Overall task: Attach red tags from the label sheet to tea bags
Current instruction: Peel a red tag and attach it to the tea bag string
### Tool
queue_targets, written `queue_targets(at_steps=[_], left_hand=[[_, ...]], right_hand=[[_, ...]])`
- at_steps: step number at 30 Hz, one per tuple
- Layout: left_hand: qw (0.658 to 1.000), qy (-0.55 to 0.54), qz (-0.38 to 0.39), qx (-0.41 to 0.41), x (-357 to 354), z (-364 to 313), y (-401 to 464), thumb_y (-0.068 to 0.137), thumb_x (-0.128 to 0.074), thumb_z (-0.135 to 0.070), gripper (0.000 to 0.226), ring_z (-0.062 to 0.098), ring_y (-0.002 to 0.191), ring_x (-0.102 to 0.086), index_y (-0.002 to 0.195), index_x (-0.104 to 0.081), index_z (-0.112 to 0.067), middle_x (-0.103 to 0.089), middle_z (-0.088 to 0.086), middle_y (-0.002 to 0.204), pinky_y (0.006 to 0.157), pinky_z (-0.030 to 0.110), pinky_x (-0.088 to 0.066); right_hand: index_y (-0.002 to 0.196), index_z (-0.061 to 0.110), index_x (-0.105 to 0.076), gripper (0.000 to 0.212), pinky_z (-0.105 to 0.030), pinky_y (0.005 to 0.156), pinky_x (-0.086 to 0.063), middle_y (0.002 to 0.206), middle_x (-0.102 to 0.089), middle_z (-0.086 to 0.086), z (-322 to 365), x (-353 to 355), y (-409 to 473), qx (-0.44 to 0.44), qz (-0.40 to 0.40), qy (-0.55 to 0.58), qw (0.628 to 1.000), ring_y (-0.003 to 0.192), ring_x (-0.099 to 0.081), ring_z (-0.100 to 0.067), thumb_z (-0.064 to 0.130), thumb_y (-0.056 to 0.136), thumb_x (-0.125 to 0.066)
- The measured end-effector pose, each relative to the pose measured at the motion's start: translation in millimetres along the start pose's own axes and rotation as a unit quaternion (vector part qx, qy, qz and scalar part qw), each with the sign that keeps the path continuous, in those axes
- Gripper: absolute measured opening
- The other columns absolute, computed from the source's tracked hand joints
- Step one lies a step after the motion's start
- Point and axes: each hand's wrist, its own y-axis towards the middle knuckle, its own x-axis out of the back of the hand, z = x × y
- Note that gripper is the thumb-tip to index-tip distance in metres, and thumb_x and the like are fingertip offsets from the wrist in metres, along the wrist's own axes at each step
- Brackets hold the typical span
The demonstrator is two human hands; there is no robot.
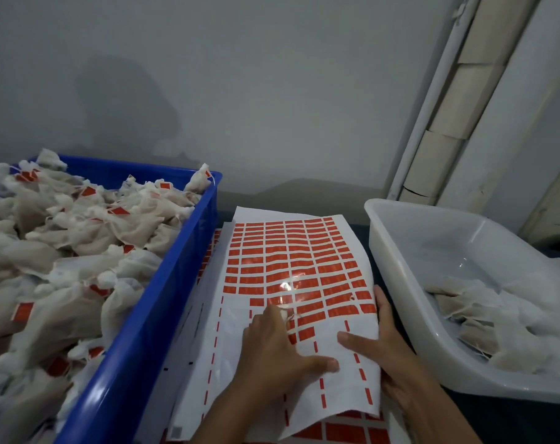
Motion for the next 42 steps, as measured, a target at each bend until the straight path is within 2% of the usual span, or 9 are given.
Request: queue_targets(at_steps=[3, 9, 12, 14, 18, 21, 26, 34, 42], left_hand=[[0.999, 0.027, -0.034, 0.007, -7, 0, -2, 0.043, -0.069, -0.074, 0.086, 0.002, 0.1, -0.04, 0.107, -0.018, -0.048, -0.039, -0.026, 0.113, 0.094, 0.028, -0.042], [0.994, 0.086, -0.071, -0.005, -16, 2, -4, 0.058, -0.069, -0.067, 0.071, 0.007, 0.109, -0.046, 0.111, -0.031, -0.04, -0.049, -0.02, 0.125, 0.101, 0.028, -0.04], [0.996, 0.06, -0.073, -0.004, -16, 2, -2, 0.057, -0.07, -0.066, 0.067, 0.009, 0.106, -0.051, 0.106, -0.033, -0.04, -0.053, -0.021, 0.121, 0.099, 0.028, -0.043], [0.996, 0.044, -0.072, -0.004, -14, 1, -2, 0.057, -0.073, -0.063, 0.064, 0.009, 0.103, -0.054, 0.102, -0.034, -0.039, -0.055, -0.021, 0.118, 0.097, 0.028, -0.045], [0.996, 0.015, -0.088, 0.006, -13, -2, -2, 0.06, -0.076, -0.056, 0.06, 0.006, 0.092, -0.059, 0.102, -0.038, -0.037, -0.058, -0.023, 0.109, 0.087, 0.025, -0.048], [0.993, -0.015, -0.114, 0.018, -11, -5, -3, 0.062, -0.077, -0.051, 0.054, -0.001, 0.07, -0.057, 0.1, -0.04, -0.037, -0.054, -0.03, 0.093, 0.067, 0.011, -0.043], [0.992, 0.014, -0.123, 0.015, -10, -6, -5, 0.067, -0.074, -0.051, 0.047, 0.0, 0.067, -0.057, 0.099, -0.043, -0.035, -0.051, -0.029, 0.086, 0.075, 0.016, -0.049], [0.991, 0.007, -0.131, 0.017, -9, -2, -3, 0.071, -0.073, -0.045, 0.033, -0.004, 0.058, -0.054, 0.086, -0.047, -0.032, -0.052, -0.028, 0.077, 0.058, 0.004, -0.038], [0.99, -0.023, -0.136, 0.03, -10, 0, 0, 0.077, -0.069, -0.04, 0.031, 0.006, 0.076, -0.061, 0.096, -0.046, -0.03, -0.061, -0.018, 0.097, 0.078, 0.02, -0.051]], right_hand=[[0.126, 0.058, -0.013, 0.108, -0.031, 0.054, -0.055, 0.108, -0.06, 0.004, -4, 1, 1, 0.013, 0.011, 0.002, 1.0, 0.078, -0.07, -0.016, 0.022, 0.05, -0.081], [0.135, 0.047, -0.011, 0.101, -0.035, 0.06, -0.057, 0.11, -0.058, 0.004, -10, -2, 2, 0.026, -0.015, -0.045, 0.998, 0.087, -0.066, -0.021, 0.006, 0.069, -0.076], [0.126, 0.029, -0.036, 0.076, -0.045, 0.064, -0.058, 0.099, -0.068, -0.008, -10, -4, 2, -0.045, 0.004, 0.0, 0.999, 0.08, -0.069, -0.031, 0.001, 0.068, -0.075], [0.114, 0.022, -0.049, 0.054, -0.043, 0.058, -0.057, 0.088, -0.073, -0.01, -9, -6, 0, -0.085, 0.052, 0.032, 0.995, 0.074, -0.07, -0.032, 0.002, 0.07, -0.073], [0.1, 0.022, -0.054, 0.032, -0.039, 0.055, -0.055, 0.078, -0.074, -0.006, -14, -7, 1, -0.071, 0.05, 0.033, 0.996, 0.07, -0.071, -0.028, 0.0, 0.079, -0.065], [0.1, 0.023, -0.053, 0.031, -0.037, 0.053, -0.055, 0.077, -0.074, -0.003, -18, -11, 3, -0.049, 0.02, 0.033, 0.998, 0.069, -0.071, -0.025, 0.002, 0.08, -0.065], [0.096, 0.027, -0.052, 0.027, -0.029, 0.049, -0.053, 0.082, -0.072, 0.002, -22, -14, 2, -0.022, -0.004, 0.035, 0.999, 0.068, -0.071, -0.018, 0.008, 0.082, -0.065], [0.099, 0.028, -0.053, 0.027, -0.034, 0.056, -0.056, 0.085, -0.072, 0.003, -22, -16, 1, -0.019, -0.004, 0.031, 0.999, 0.073, -0.071, -0.02, 0.013, 0.081, -0.066], [0.099, 0.027, -0.053, 0.027, -0.038, 0.059, -0.056, 0.087, -0.071, 0.0, -20, -14, -1, -0.04, -0.008, 0.034, 0.999, 0.077, -0.069, -0.024, 0.009, 0.082, -0.064]])
